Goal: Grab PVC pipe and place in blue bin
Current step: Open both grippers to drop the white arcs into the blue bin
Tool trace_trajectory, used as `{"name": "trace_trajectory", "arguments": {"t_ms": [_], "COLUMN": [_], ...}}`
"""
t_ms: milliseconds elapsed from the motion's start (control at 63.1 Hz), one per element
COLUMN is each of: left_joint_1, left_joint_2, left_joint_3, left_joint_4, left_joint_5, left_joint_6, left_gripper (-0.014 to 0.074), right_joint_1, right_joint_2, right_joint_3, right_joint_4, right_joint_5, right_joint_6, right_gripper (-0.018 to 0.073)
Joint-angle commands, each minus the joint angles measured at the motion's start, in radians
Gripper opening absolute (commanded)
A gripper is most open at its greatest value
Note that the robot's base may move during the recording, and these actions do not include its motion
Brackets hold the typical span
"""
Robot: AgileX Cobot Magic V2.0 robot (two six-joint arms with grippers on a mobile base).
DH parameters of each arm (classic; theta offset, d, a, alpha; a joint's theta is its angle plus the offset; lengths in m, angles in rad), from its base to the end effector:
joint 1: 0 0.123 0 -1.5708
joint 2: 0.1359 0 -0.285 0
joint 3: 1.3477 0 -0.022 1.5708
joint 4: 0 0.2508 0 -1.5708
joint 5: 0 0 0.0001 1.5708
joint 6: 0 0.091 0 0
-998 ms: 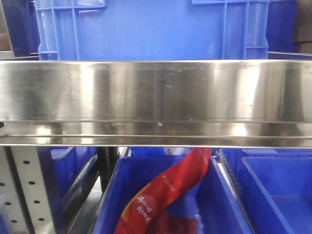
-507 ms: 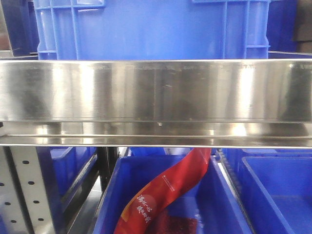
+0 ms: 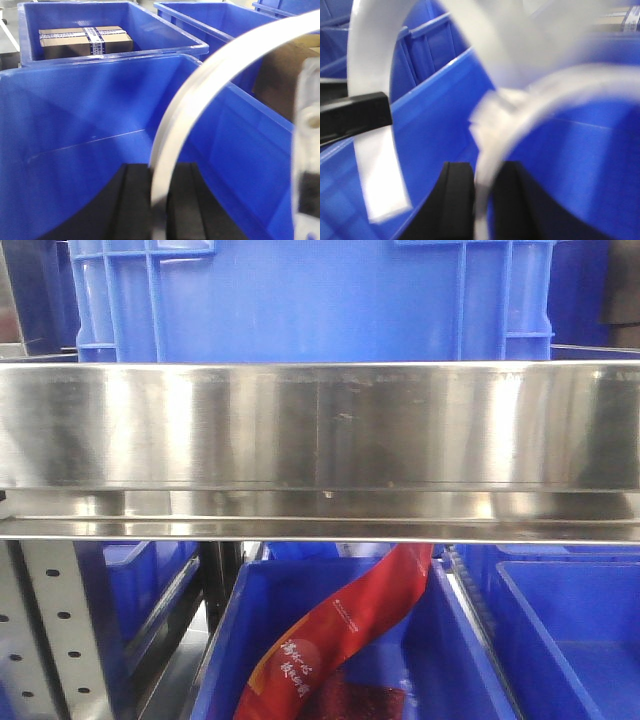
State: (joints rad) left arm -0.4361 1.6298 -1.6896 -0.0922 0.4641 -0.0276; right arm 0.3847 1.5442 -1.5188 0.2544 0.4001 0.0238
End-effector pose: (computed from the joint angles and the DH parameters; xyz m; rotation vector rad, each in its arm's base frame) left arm 0.3487 -0.1667 0.4328 0.3376 1.8767 -0.4110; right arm 0.3357 0.1456 0.4146 -0.1892 1.9218 0.5276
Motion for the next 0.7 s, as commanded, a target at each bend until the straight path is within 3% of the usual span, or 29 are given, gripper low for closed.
{"name": "trace_trajectory", "arguments": {"t_ms": [0, 143, 333, 475, 681], "left_joint_1": [-0.005, -0.005, -0.005, -0.005, -0.005], "left_joint_2": [-0.005, -0.005, -0.005, -0.032, -0.114], "left_joint_3": [-0.010, -0.010, -0.010, -0.019, -0.036], "left_joint_4": [-0.007, -0.007, -0.007, -0.012, -0.008], "left_joint_5": [-0.027, -0.026, -0.026, 0.015, 0.078], "left_joint_6": [-0.002, -0.002, -0.002, -0.002, -0.002], "left_gripper": [0.0238, 0.0356, 0.0354, 0.0297, 0.0024], "right_joint_1": [0.000, 0.000, 0.000, 0.000, -0.002], "right_joint_2": [0.002, 0.006, 0.006, -0.022, -0.101], "right_joint_3": [-0.009, -0.009, -0.009, -0.009, -0.009], "right_joint_4": [-0.001, -0.001, -0.001, -0.001, -0.001], "right_joint_5": [-0.023, -0.020, -0.016, 0.016, 0.046], "right_joint_6": [-0.008, -0.008, -0.008, -0.008, -0.008], "right_gripper": [0.0195, 0.0323, 0.0312, 0.0182, -0.0075]}}
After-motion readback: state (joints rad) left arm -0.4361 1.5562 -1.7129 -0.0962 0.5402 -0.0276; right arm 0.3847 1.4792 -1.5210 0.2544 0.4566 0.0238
